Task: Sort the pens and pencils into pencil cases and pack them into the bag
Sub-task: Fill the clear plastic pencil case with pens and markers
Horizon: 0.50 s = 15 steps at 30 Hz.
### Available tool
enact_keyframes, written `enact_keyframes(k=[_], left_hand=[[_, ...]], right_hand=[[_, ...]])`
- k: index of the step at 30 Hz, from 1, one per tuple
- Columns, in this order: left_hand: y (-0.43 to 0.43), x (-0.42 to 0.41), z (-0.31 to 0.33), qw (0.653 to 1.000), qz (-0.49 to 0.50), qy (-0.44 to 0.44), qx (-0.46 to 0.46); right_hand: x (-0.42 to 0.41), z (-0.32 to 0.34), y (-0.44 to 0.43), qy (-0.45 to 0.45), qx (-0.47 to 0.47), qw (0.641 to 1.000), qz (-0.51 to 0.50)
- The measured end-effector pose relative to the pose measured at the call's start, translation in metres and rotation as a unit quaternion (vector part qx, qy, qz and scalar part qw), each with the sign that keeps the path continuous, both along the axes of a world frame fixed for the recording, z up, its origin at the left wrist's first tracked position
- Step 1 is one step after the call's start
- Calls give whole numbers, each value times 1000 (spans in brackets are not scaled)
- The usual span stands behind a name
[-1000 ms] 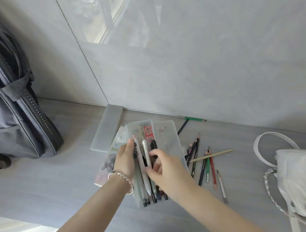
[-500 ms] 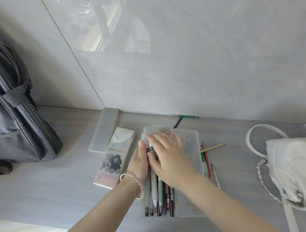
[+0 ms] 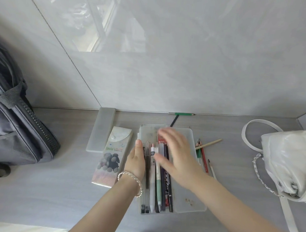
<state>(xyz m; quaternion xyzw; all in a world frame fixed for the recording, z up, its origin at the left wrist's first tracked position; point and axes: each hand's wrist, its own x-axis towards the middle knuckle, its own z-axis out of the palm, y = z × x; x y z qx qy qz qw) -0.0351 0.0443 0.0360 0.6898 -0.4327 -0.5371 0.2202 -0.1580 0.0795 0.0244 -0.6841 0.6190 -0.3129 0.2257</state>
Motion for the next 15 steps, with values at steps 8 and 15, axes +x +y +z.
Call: enact_keyframes(k=[8, 15], left_hand=[[-15, 7, 4, 999, 37, -15, 30], [-11, 1, -19, 988, 70, 106, 86]], right_hand=[[-53, -23, 13, -467, 367, 756, -275], [-17, 18, 28, -409, 303, 859, -62]])
